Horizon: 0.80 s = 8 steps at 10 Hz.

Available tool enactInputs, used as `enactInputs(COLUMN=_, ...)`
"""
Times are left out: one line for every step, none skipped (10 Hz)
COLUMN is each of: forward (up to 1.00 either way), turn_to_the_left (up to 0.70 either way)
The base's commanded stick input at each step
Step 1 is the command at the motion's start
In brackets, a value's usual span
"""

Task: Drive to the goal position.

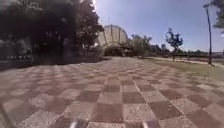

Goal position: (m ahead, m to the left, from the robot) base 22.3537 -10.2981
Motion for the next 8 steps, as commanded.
enactInputs(forward=0.85, turn_to_the_left=0.0)
enactInputs(forward=0.85, turn_to_the_left=0.0)
enactInputs(forward=0.85, turn_to_the_left=0.0)
enactInputs(forward=0.85, turn_to_the_left=0.0)
enactInputs(forward=0.74, turn_to_the_left=0.0)
enactInputs(forward=0.7, turn_to_the_left=0.0)
enactInputs(forward=0.7, turn_to_the_left=0.0)
enactInputs(forward=0.7, turn_to_the_left=0.0)
